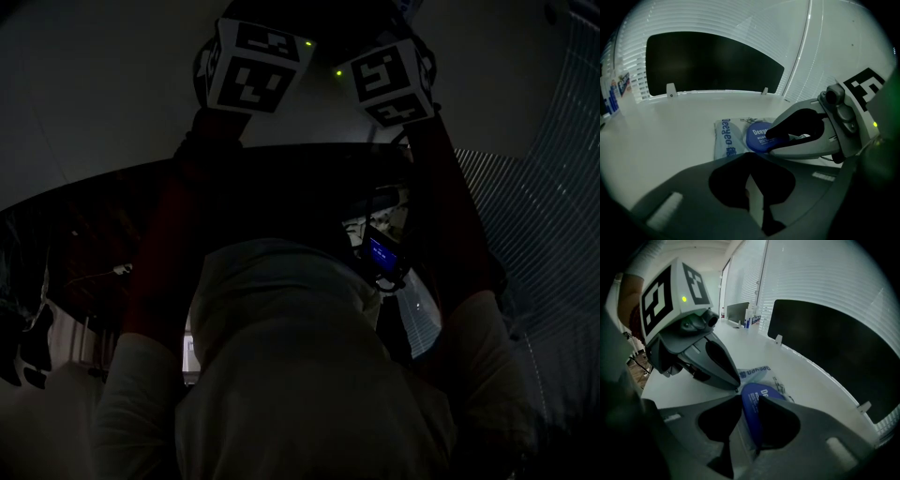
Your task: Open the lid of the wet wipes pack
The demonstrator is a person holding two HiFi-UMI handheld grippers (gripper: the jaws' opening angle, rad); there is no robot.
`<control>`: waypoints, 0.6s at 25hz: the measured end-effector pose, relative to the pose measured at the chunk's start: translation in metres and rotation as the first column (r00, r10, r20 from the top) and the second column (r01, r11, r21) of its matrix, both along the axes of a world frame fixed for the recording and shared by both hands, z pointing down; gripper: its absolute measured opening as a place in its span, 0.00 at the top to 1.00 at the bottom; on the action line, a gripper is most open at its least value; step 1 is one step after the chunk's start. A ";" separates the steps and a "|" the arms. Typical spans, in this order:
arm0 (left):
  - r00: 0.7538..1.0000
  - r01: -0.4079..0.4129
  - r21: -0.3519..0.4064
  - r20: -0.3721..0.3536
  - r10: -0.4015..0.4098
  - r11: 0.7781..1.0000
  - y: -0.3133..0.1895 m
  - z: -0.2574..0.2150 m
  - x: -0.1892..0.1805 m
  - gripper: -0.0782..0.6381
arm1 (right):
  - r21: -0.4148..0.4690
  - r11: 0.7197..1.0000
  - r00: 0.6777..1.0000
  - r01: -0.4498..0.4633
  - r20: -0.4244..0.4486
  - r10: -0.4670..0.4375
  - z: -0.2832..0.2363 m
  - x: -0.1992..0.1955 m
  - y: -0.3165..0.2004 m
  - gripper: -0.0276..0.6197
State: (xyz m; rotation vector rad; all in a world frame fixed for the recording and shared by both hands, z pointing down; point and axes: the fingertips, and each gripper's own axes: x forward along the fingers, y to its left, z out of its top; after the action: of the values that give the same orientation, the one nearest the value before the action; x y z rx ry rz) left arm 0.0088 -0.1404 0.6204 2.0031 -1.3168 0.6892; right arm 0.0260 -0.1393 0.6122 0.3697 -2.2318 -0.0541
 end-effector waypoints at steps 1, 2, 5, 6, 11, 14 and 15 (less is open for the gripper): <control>1.000 -0.004 -0.011 -0.008 0.004 1.000 0.001 0.001 0.000 0.89 | -0.011 1.000 1.000 -0.007 0.003 0.007 -0.001 0.000 0.000 0.78; 1.000 -0.008 -0.030 -0.019 0.008 1.000 0.002 0.003 0.000 0.89 | -0.022 1.000 1.000 -0.016 0.005 0.016 -0.001 0.001 -0.001 0.78; 0.998 -0.026 -0.086 -0.051 0.022 0.996 0.008 0.009 0.001 0.89 | -0.039 0.999 0.999 -0.032 0.009 0.032 -0.002 0.001 -0.002 0.78; 0.998 -0.036 -0.083 -0.048 0.032 0.996 0.007 0.008 0.002 0.89 | -0.041 0.999 0.999 -0.036 0.011 0.036 -0.002 0.001 -0.002 0.79; 0.996 -0.072 -0.055 0.039 0.075 0.996 0.007 0.009 0.004 0.89 | -0.041 0.998 0.999 -0.046 0.021 0.047 -0.006 0.003 -0.001 0.80; 0.995 -0.082 -0.070 0.049 0.085 0.994 0.009 0.010 0.002 0.89 | -0.033 0.998 0.999 -0.044 0.022 0.045 -0.008 0.002 -0.001 0.80; 0.995 -0.085 -0.072 0.045 0.088 0.994 0.009 0.010 0.002 0.89 | -0.029 0.999 0.999 -0.045 0.026 0.046 -0.010 0.001 -0.002 0.80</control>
State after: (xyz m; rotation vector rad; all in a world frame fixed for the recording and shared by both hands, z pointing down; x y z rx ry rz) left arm 0.0106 -0.1314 0.6308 2.0075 -1.2217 0.8173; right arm 0.0270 -0.1412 0.6019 0.4074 -2.2470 0.0067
